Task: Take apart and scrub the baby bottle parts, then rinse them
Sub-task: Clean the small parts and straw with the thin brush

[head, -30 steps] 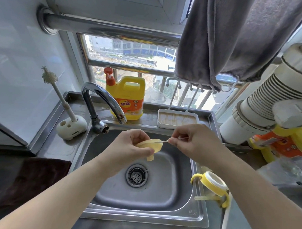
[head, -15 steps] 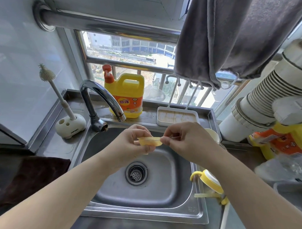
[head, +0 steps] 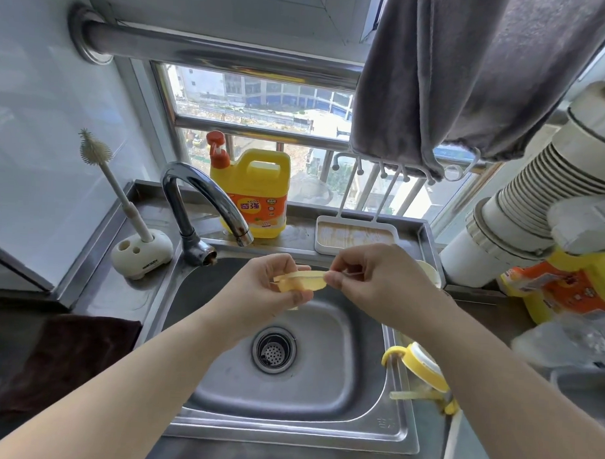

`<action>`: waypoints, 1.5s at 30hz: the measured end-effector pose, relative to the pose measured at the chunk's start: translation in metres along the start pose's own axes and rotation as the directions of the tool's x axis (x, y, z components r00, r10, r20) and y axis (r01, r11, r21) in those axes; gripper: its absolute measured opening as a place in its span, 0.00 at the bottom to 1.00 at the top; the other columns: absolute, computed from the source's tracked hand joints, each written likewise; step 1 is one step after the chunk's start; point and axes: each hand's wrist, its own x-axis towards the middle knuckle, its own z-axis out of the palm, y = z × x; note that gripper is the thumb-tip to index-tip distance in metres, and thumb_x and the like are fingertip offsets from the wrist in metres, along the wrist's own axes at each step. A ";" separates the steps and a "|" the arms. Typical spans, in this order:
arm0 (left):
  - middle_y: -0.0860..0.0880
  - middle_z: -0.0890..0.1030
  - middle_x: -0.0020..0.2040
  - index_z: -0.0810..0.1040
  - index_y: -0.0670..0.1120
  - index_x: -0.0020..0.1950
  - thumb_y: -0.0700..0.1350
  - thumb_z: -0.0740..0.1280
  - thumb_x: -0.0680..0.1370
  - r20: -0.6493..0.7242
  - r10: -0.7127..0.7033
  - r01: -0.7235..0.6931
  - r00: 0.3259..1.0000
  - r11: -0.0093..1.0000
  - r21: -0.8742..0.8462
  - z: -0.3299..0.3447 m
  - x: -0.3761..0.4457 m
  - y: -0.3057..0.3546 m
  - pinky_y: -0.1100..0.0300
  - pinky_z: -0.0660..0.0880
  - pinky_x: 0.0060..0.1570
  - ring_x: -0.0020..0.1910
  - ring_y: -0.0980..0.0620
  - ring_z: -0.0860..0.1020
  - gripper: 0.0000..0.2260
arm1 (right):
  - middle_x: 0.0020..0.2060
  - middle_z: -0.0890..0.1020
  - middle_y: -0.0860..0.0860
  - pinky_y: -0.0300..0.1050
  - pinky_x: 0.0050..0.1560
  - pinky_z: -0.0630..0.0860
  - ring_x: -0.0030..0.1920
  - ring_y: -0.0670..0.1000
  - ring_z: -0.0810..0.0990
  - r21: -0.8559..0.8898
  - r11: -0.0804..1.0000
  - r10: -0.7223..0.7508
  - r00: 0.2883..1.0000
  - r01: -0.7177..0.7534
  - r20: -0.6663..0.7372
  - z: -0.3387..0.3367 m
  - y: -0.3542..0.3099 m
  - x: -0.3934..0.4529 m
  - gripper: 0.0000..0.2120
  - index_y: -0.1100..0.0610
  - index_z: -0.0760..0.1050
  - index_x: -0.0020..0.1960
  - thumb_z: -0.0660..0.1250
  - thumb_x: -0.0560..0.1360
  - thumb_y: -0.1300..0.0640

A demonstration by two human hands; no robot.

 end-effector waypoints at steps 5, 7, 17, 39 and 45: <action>0.49 0.73 0.32 0.70 0.43 0.37 0.45 0.71 0.67 0.040 0.034 -0.036 0.999 0.998 0.055 -0.005 -0.004 0.000 0.66 0.65 0.32 0.32 0.54 0.69 0.10 | 0.28 0.76 0.43 0.50 0.42 0.76 0.33 0.44 0.73 0.057 0.997 0.044 0.999 -0.044 0.008 -0.010 0.011 0.001 0.06 0.48 0.80 0.37 0.71 0.71 0.48; 0.49 0.72 0.32 0.71 0.44 0.38 0.43 0.70 0.68 0.072 0.043 -0.048 0.996 0.997 0.056 -0.003 -0.003 0.002 0.64 0.64 0.33 0.33 0.53 0.68 0.08 | 0.27 0.75 0.44 0.47 0.39 0.74 0.31 0.42 0.72 0.071 0.997 -0.016 1.000 0.014 0.022 -0.004 0.002 0.000 0.06 0.50 0.80 0.39 0.71 0.71 0.48; 0.52 0.78 0.50 0.79 0.48 0.37 0.42 0.79 0.63 -0.007 0.018 -0.018 1.000 0.998 0.056 0.000 -0.002 0.011 0.70 0.70 0.44 0.44 0.60 0.76 0.10 | 0.31 0.80 0.46 0.50 0.41 0.77 0.34 0.47 0.77 0.087 0.996 -0.015 1.000 0.014 0.003 -0.005 -0.002 0.000 0.06 0.49 0.80 0.39 0.71 0.71 0.47; 0.38 0.75 0.34 0.69 0.43 0.30 0.44 0.73 0.64 0.006 0.120 -0.119 0.993 0.981 0.156 0.000 -0.005 0.006 0.59 0.64 0.38 0.36 0.53 0.70 0.13 | 0.30 0.80 0.45 0.44 0.42 0.76 0.33 0.42 0.76 0.094 0.995 0.028 0.998 -0.033 0.060 -0.025 0.004 -0.010 0.06 0.48 0.80 0.36 0.72 0.71 0.50; 0.50 0.71 0.32 0.71 0.43 0.35 0.44 0.72 0.67 0.040 0.133 -0.136 0.990 0.987 0.088 -0.006 -0.006 0.006 0.63 0.63 0.33 0.33 0.54 0.67 0.11 | 0.27 0.78 0.41 0.28 0.34 0.69 0.31 0.37 0.75 0.150 0.988 0.033 0.997 -0.042 0.064 -0.036 0.005 -0.016 0.07 0.48 0.80 0.34 0.72 0.71 0.53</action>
